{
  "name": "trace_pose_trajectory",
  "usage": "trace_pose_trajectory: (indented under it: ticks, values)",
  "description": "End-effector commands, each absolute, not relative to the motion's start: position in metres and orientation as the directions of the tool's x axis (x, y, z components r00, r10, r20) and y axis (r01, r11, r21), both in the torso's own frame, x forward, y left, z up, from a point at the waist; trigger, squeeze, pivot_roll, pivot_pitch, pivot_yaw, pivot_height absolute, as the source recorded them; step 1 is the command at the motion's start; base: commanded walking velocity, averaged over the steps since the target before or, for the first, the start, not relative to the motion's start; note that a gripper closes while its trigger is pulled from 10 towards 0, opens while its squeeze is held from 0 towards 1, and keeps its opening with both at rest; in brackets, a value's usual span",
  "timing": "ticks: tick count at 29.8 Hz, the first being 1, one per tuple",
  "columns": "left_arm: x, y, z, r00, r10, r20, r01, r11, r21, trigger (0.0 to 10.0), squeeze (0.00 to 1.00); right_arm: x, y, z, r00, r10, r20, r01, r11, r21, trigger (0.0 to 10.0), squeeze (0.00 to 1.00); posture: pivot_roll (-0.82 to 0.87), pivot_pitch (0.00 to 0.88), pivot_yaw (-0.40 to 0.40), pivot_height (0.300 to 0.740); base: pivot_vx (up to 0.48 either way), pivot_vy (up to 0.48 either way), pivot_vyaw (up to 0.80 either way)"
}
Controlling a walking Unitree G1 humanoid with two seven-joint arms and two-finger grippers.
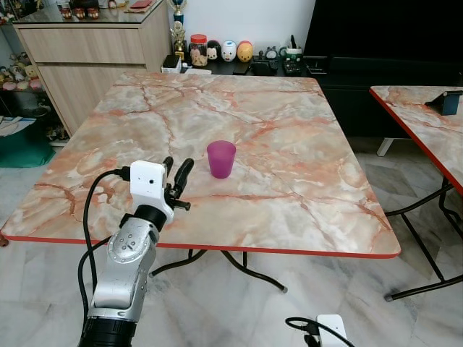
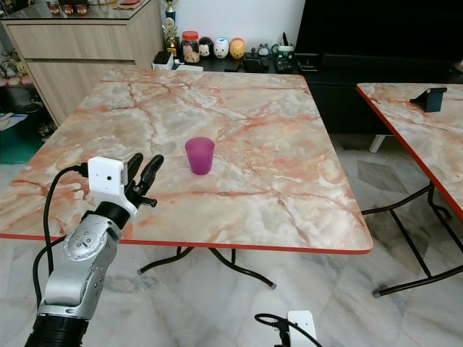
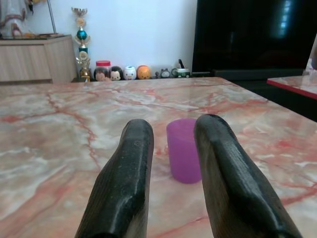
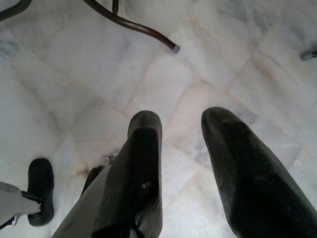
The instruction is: Setting the table
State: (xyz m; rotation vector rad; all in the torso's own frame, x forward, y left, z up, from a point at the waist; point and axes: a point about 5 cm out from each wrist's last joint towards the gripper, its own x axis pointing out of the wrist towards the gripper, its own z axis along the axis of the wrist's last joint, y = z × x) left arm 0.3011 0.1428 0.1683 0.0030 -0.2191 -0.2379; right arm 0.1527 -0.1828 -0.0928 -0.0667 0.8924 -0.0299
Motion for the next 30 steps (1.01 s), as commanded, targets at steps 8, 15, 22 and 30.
trace_pose_trajectory:
  ticks: [8,15,22,30]
  values:
    - [0.302,0.143,0.168,0.951,-0.23,0.207,0.233,0.972,0.008,10.0,0.0,0.153,-0.193,-0.092,0.616,-0.095,-0.782,0.07,0.995,-0.066,10.0,0.0,0.11,0.0,-0.038,0.727,0.0,0.0,-0.27]
    - [0.302,0.142,0.169,0.952,-0.226,0.208,0.231,0.973,0.002,10.0,0.0,0.152,-0.193,-0.093,0.612,-0.095,-0.785,0.073,0.995,-0.064,10.0,0.0,0.12,0.0,-0.041,0.727,0.0,0.0,-0.65]
    - [0.303,0.141,0.17,0.95,-0.229,0.212,0.234,0.972,-0.002,10.0,0.0,0.154,-0.192,-0.092,0.614,-0.089,-0.784,0.06,0.996,-0.066,10.0,0.0,0.11,0.0,-0.039,0.727,0.0,0.0,-0.57]
    - [0.303,0.14,0.169,0.951,-0.233,0.204,0.236,0.972,0.012,10.0,0.0,0.155,-0.194,-0.091,0.621,-0.089,-0.779,0.045,0.996,-0.079,10.0,0.0,0.11,0.0,-0.04,0.727,0.0,0.0,-0.06]
